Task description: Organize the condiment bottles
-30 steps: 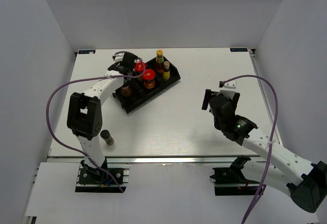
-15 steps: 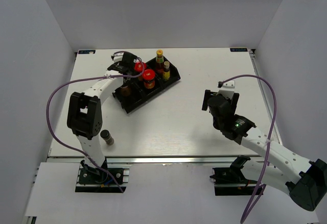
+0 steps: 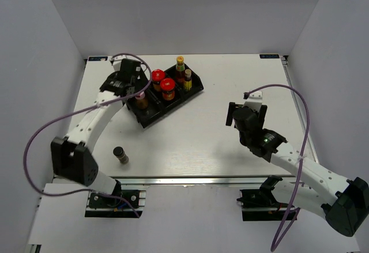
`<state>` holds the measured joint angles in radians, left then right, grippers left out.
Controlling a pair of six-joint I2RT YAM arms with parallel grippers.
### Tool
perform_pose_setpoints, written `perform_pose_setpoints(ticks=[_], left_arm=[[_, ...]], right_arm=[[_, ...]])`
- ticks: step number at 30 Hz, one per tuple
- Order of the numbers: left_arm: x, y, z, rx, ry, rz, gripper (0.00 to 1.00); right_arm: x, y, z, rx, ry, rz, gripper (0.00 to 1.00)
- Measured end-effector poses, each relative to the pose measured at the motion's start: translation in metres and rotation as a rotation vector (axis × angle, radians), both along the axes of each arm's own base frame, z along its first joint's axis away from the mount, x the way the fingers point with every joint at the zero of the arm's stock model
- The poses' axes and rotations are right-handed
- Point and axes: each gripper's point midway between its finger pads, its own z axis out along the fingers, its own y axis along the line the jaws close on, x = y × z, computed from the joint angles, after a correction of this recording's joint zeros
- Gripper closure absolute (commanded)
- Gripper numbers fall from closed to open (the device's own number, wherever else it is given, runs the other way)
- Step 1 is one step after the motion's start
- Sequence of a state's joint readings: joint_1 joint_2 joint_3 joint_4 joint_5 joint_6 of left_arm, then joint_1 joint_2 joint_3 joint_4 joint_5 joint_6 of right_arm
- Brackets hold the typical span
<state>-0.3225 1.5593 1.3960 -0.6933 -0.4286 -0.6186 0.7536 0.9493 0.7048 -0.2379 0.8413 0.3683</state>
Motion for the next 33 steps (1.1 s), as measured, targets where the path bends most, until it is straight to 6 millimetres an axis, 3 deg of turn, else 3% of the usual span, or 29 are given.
perform_pose_setpoints(ticks=[3,6,13,18,22,27,31,33], left_arm=[[-0.030,0.008,0.028,-0.056,-0.071,0.029,0.02],[-0.069,0.020,0.030,-0.096,-0.070,0.073,0.02],[-0.160,0.048,-0.017,-0.096,0.151,0.207,0.02],[-0.211,0.061,-0.045,-0.087,0.281,0.278,0.02],[-0.231,0.065,-0.072,-0.070,0.374,0.310,0.02],[-0.239,0.063,-0.092,-0.072,0.426,0.316,0.02],[-0.240,0.061,-0.103,-0.068,0.457,0.322,0.19],[-0.238,0.061,-0.105,-0.069,0.456,0.323,0.23]], right_arm=[[0.001,0.006,-0.008,0.008,0.026,0.015,0.11],[0.001,0.011,-0.013,0.015,0.044,0.031,0.11],[0.000,0.017,-0.022,0.030,0.073,0.055,0.11],[-0.002,0.021,-0.037,0.025,0.111,0.074,0.11],[-0.004,0.025,-0.048,0.020,0.146,0.097,0.11],[-0.004,0.028,-0.051,0.025,0.158,0.110,0.11],[-0.004,0.030,-0.051,0.030,0.156,0.114,0.11],[-0.004,0.030,-0.051,0.031,0.156,0.116,0.11]])
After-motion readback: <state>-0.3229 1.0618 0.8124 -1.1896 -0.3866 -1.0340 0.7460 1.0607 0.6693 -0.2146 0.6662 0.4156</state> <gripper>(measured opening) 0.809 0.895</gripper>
